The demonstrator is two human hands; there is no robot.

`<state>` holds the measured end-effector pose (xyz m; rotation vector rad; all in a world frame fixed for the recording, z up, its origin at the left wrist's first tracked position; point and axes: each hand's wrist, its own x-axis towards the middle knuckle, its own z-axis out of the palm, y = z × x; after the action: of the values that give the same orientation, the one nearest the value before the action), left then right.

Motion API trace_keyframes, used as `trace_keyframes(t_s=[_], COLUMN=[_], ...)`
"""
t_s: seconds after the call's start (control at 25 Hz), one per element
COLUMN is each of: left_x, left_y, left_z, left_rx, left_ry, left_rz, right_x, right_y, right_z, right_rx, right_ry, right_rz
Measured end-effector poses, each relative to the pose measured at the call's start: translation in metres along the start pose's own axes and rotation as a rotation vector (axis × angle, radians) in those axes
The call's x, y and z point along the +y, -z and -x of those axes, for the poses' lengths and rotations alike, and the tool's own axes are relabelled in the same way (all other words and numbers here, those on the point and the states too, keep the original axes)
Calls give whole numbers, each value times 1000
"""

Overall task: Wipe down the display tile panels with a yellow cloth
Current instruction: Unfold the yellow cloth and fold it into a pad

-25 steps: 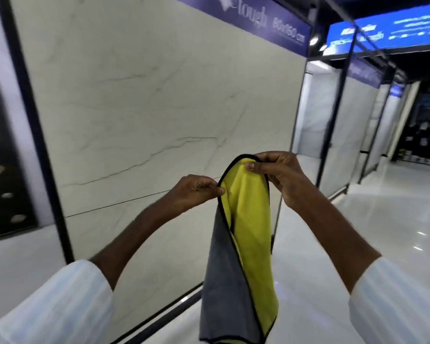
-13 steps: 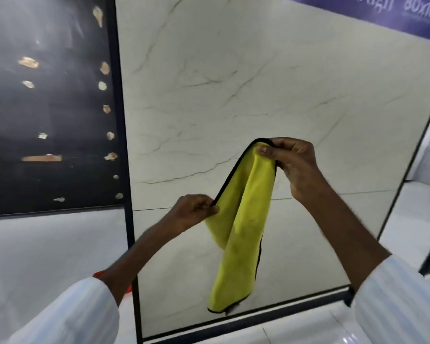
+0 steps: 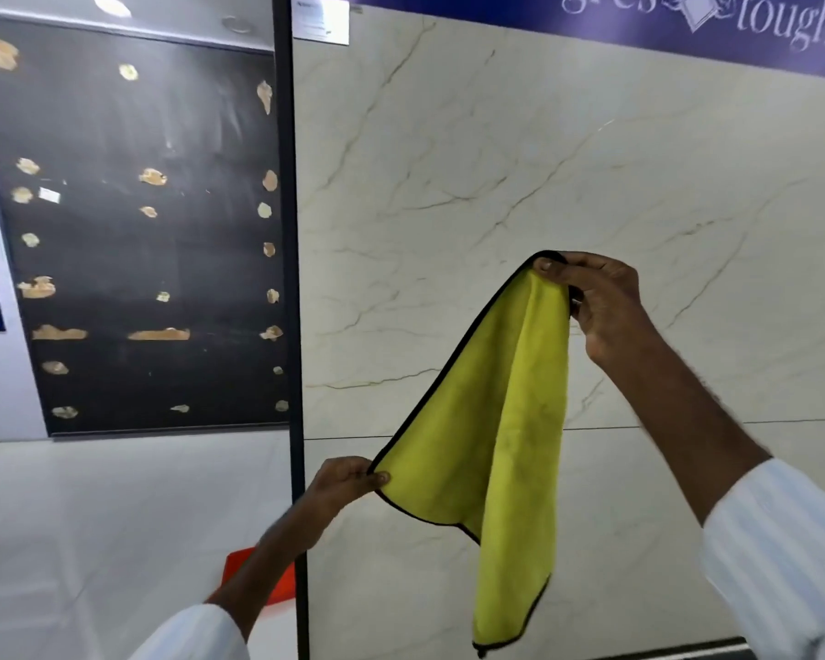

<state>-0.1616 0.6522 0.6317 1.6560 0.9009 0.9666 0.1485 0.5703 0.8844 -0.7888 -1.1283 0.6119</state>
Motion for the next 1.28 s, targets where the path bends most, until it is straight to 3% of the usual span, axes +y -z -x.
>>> trace_keyframes(t_s=[0.08, 0.24, 0.36, 0.44, 0.6, 0.8, 0.92, 1.0, 1.04, 1.12, 1.28], left_x=[12, 48, 90, 118, 173, 240, 278, 305, 318, 337, 334], left_y=[8, 37, 66, 82, 102, 112, 131, 118, 98, 46, -9], left_z=[4, -9, -11, -5, 4, 33, 46, 38, 31, 18, -2], left_rx=[100, 471, 533, 508, 490, 486, 294, 70, -14, -25, -68], left_ry=[-17, -8, -103, -196, -315, -480, -650, -618, -559, -459, -488], left_rz=[137, 627, 766, 731, 618, 551, 678, 800, 829, 782, 681], right_x=[-7, -21, -26, -26, -21, -45, -84, -97, -97, -87, -81], right_y=[-3, 12, 31, 36, 30, 12, 6, -21, -46, -96, -131], right_z=[-7, -18, -15, -7, 0, 2, 13, 24, 27, 37, 52], right_rx=[9, -80, -213, -228, -29, 10, -67, -178, -226, -243, -303], right_ry=[11, -25, -91, -126, -210, -36, 82, 68, 13, -33, -5], right_rz=[-13, 12, -18, -121, -312, -295, -573, -699, -662, -478, -358])
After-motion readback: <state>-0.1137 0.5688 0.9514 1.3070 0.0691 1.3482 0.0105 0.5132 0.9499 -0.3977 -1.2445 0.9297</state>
